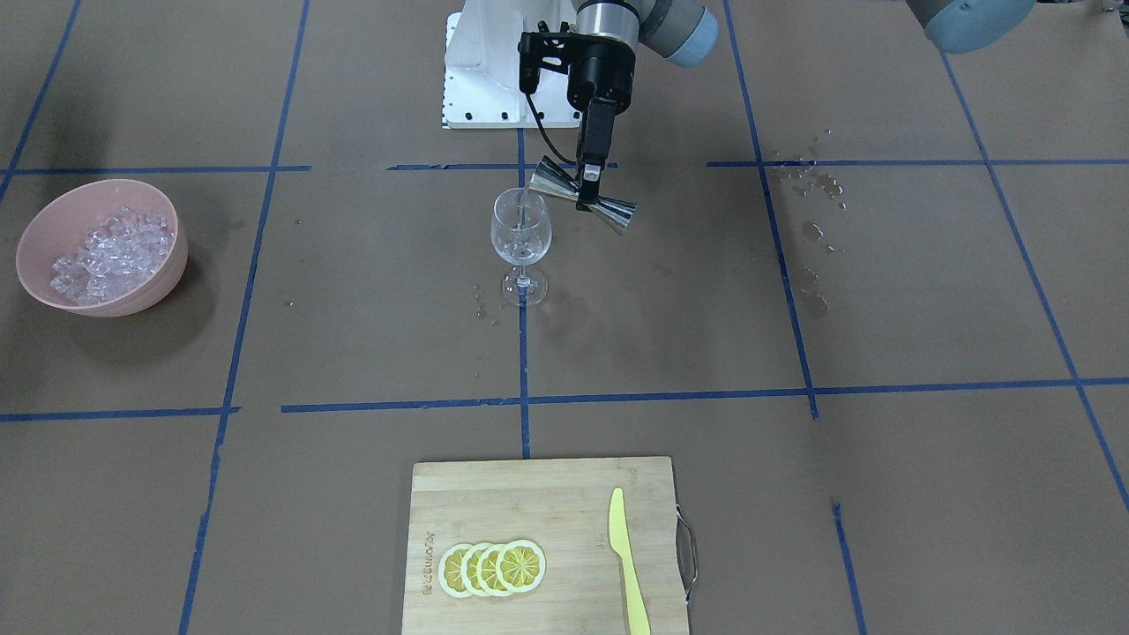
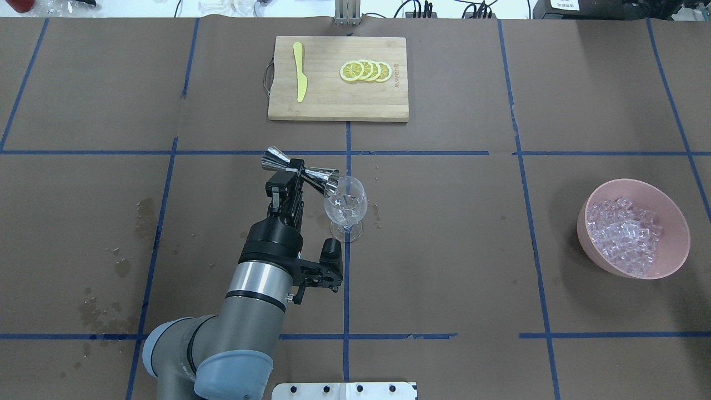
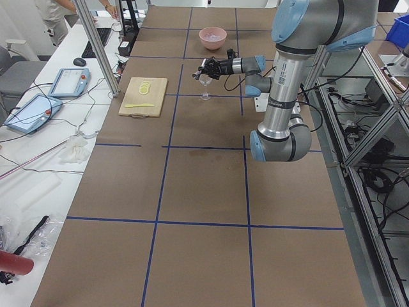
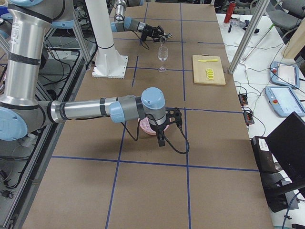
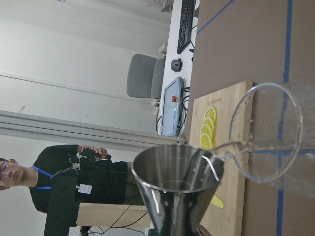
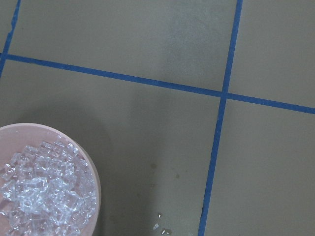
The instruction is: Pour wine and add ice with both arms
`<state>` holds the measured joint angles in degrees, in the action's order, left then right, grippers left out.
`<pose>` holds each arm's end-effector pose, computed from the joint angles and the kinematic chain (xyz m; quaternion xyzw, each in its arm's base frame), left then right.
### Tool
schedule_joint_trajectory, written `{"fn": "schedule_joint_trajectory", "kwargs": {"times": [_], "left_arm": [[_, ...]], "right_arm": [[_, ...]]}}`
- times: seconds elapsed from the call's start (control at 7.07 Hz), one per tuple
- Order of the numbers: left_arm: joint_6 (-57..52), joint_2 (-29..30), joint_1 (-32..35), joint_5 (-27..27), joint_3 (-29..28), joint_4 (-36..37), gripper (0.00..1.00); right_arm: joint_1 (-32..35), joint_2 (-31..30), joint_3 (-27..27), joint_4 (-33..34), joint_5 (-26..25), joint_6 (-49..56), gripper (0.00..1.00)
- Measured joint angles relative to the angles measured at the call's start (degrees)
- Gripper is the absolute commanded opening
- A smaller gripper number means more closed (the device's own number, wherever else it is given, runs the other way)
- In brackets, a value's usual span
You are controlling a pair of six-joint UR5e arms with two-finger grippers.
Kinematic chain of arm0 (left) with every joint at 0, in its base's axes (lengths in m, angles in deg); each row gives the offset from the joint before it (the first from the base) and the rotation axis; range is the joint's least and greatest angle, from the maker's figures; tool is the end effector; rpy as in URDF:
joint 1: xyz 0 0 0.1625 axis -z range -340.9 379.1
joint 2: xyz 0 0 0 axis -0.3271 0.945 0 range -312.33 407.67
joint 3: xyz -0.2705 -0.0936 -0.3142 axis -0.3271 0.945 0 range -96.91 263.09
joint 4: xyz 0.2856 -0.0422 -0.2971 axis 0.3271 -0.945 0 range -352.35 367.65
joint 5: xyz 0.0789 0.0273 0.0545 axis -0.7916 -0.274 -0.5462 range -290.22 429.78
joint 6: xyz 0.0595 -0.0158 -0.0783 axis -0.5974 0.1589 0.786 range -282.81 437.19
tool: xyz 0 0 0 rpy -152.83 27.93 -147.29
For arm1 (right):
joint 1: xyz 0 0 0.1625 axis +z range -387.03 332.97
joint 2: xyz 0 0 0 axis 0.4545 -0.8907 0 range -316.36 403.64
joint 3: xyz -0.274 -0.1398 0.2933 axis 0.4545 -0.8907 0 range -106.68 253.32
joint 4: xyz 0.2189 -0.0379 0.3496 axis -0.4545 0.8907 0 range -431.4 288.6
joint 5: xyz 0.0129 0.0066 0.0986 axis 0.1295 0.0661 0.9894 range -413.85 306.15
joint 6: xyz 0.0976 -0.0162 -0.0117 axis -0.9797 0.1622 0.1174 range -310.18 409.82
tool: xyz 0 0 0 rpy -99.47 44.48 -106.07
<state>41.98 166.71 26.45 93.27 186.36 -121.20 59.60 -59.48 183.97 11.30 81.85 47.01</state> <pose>0.5177 -0.2933 0.1776 0.6656 -0.1625 0.3599 0.6333 0.0380 -0.4094 0.5668 0.0980 -0.3910 -0.0545 0.9135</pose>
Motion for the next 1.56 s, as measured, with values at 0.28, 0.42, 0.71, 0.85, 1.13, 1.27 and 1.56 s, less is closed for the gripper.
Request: {"fn": "schedule_joint_trajectory", "kwargs": {"times": [0.28,0.42,0.71,0.85,1.13,1.27,1.56], "left_arm": [[-9.1,1.1,-0.1,-1.6,-0.1,-0.2,0.00],[-11.9,1.4,-0.2,-2.2,-0.2,-0.3,0.00],[-13.1,1.6,-0.3,-2.6,0.1,-2.9,0.00],[-13.0,1.6,-0.3,-2.7,-0.1,-8.0,0.00],[-8.3,0.5,-0.1,-2.4,-0.4,-19.6,0.00],[-5.3,-0.6,0.1,-2.0,-0.5,-22.0,0.00],[-1.6,-3.1,0.4,-1.2,-0.1,-26.3,0.00]], "right_arm": [[0.0,-0.1,0.0,0.0,0.0,0.0,1.00],[0.0,-0.1,-0.1,0.0,0.0,0.0,1.00],[0.0,-0.1,-0.1,0.0,0.0,0.0,1.00],[0.0,-0.2,-0.1,0.0,0.0,0.0,1.00],[0.0,-0.2,0.0,0.0,0.0,0.0,1.00],[0.0,-0.2,0.0,0.0,0.0,-0.1,1.00],[0.0,-0.2,0.1,0.0,0.1,-0.2,1.00]]}}
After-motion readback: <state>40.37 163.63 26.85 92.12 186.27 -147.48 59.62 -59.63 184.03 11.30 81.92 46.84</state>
